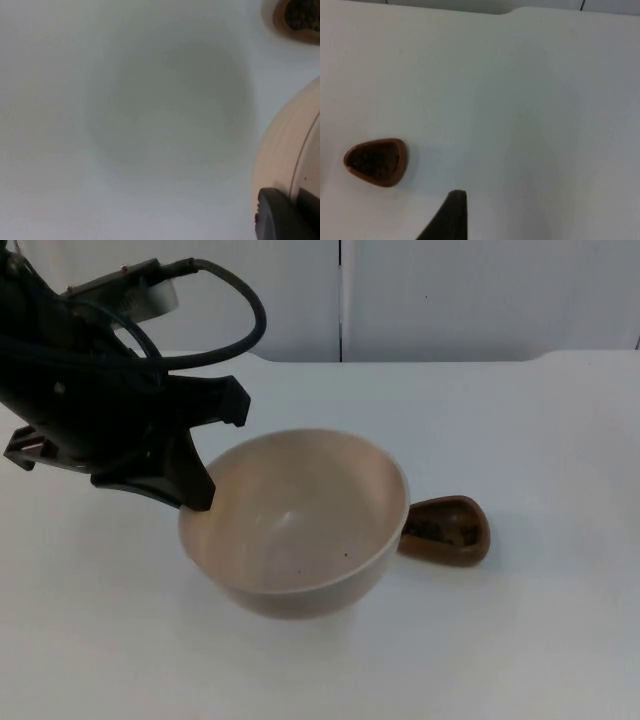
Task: Pick up the bowl with the left hand and pour the coffee beans from the cup into the bowl with the right hand.
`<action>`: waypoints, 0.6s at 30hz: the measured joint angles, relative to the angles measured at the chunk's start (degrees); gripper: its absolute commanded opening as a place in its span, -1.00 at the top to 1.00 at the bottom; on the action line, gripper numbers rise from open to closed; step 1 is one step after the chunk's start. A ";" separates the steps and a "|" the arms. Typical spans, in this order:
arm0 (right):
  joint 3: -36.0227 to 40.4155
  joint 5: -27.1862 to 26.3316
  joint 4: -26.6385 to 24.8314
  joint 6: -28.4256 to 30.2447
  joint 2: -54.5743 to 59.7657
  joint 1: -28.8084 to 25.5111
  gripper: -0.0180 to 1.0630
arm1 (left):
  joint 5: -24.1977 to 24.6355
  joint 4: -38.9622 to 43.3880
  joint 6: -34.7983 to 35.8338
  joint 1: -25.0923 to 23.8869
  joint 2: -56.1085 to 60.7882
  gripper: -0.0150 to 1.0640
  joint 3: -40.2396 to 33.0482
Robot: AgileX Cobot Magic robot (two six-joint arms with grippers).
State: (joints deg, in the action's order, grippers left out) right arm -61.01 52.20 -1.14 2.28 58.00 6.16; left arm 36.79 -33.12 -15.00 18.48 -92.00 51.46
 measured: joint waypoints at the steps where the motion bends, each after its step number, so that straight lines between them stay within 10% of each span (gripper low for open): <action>1: 0.00 0.70 -0.42 0.00 0.64 0.00 -0.90 | 0.10 0.00 0.00 0.00 0.00 0.98 0.00; 18: -4.79 2.87 -7.72 1.37 17.49 5.44 -0.86 | 0.23 0.00 0.00 0.00 0.00 0.98 0.00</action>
State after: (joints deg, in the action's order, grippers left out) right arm -65.80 55.07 -8.85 3.65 75.49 11.60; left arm 37.02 -33.12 -15.00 18.48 -92.00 51.46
